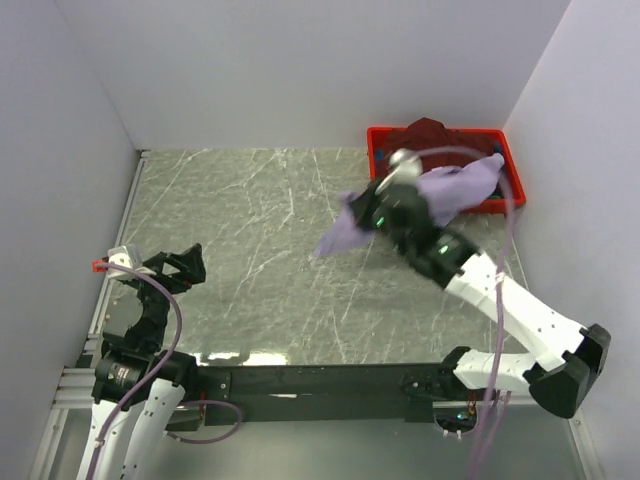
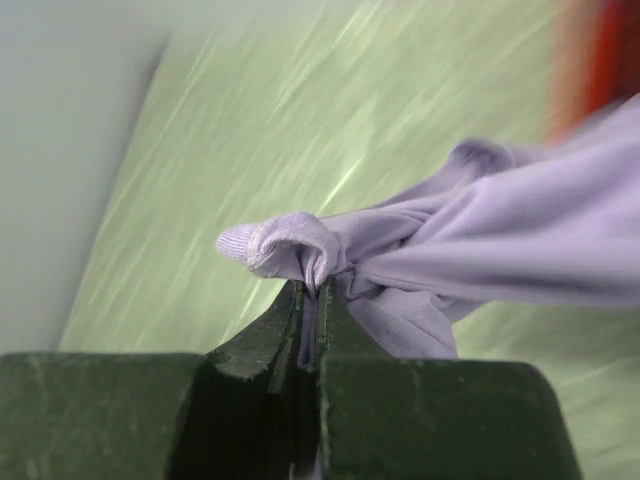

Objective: Fold and stack the t-shirts
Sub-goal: Move the tshirt to the center of the board, then flatten the tshirt out

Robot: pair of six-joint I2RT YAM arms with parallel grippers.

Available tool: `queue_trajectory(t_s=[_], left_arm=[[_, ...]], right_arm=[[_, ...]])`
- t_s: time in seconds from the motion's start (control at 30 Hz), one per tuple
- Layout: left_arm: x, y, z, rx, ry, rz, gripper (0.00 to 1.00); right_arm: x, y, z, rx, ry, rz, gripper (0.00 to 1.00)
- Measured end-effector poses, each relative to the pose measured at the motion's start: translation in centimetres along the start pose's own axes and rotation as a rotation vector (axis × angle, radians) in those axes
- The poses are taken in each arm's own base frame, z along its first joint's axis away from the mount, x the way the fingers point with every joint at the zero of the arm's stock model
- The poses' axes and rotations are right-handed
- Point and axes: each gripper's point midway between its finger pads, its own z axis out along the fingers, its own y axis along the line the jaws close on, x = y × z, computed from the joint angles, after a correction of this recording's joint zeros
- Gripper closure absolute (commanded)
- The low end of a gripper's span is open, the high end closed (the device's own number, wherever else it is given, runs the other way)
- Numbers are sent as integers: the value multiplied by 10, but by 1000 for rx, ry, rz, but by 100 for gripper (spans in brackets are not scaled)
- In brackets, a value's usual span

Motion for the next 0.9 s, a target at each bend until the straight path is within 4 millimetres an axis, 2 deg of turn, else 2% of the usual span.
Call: queue_trajectory(t_s=[0.03,0.07,0.1,0.2,0.23,0.27,0.3,0.37,0.43,0.5,0.57,0.63,0.73,0.8,0.9], left_arm=[[0,-1,0,4,0,0,1],[1,-1,0,7,2,-1,0],[1,-2,-1,11,5,-1,1],[2,-4,-1,19,8,-3,1],[3,-4,-1,21,10,-3,1],[3,-5,-1,23,11,-4,1],[3,-6,-1,26,13,-7,0],[4,-7,-1,29,16,-15,0],[5,-8,-1,29,23,-35,0],[8,-8,0,27,35,-56,1],[13,-10,3,22,60,-85,1],[21,-11,7,15,93,-108,1],[40,-12,15,-6,174,-138,0],[59,-13,23,-23,255,-146,0],[95,-12,32,-55,409,-136,2]], right_arm=[[24,14,-6,-46,52,-1,100],[60,35,-14,-109,135,-6,100],[81,49,-20,-151,190,-10,99],[171,92,-28,-229,414,-72,76],[201,101,-32,-239,493,-106,56],[227,108,-38,-247,562,-136,47],[248,112,-41,-243,619,-175,34],[270,121,-56,-266,682,-223,26],[268,120,-62,-261,691,-242,24],[250,111,-57,-237,659,-233,24],[225,93,-47,-193,609,-199,24],[199,64,-34,-133,547,-152,27],[179,1,-23,-5,492,-86,28],[183,-39,-22,80,492,-61,28],[202,-77,-28,153,533,-50,29]])
